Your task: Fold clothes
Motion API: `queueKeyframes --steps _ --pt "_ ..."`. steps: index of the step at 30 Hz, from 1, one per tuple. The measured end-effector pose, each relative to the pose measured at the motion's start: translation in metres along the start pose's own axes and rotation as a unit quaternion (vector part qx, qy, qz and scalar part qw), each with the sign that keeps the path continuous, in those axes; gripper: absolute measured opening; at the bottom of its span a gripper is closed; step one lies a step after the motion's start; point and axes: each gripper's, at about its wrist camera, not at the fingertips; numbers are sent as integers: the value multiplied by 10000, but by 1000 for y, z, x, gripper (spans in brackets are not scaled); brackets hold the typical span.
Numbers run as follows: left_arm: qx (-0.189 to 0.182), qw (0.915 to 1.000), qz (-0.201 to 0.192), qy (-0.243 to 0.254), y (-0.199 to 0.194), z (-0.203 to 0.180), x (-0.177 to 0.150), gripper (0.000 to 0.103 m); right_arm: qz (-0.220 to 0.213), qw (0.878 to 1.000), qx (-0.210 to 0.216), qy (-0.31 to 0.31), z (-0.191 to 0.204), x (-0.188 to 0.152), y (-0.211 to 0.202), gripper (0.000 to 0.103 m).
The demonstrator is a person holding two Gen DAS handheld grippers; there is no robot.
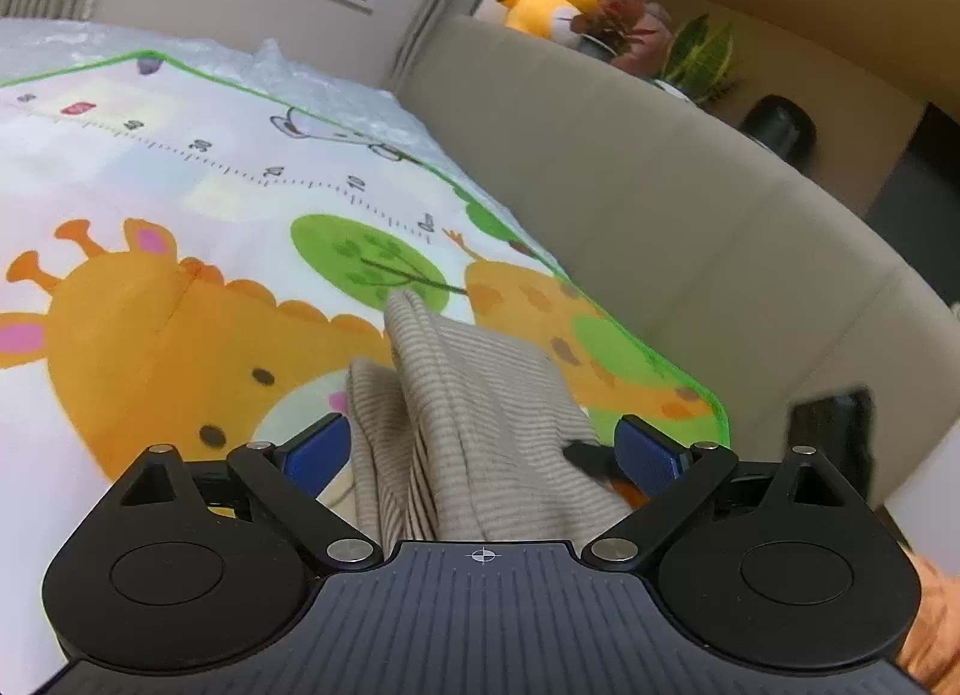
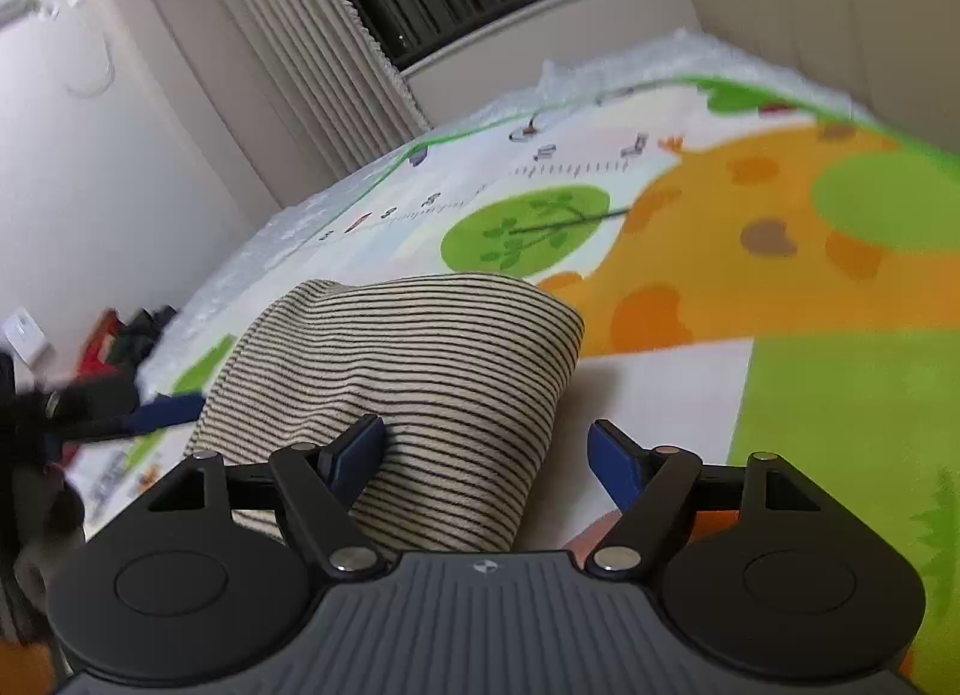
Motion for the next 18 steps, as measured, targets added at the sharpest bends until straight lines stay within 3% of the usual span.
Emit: queueKeyframes --steps 2,3,6,10,18 --pt "83 9994 286 151 20 -2 -5 93 -32 9998 -153 -159 10 0 -4 78" --pt "153 9988 413 208 29 -2 -9 86 -44 9996 -196 -182 14 0 -7 81" --pt "100 9983 555 -135 46 11 -21 91 -22 9995 -211 -233 23 -5 -14 89" --pt "36 9971 596 -466 50 28 -32 97 52 9991 -274 -320 25 -12 -13 92" --pt "150 9975 529 -446 45 23 -27 95 37 9992 -297 -269 22 -13 -10 99"
Point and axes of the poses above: each gripper's, at about its wrist camera, not at the fingertips, and y roughly the way its jaws point, z to its left, x to its top, and after that the axes turned 5 degrees about x, right-handed
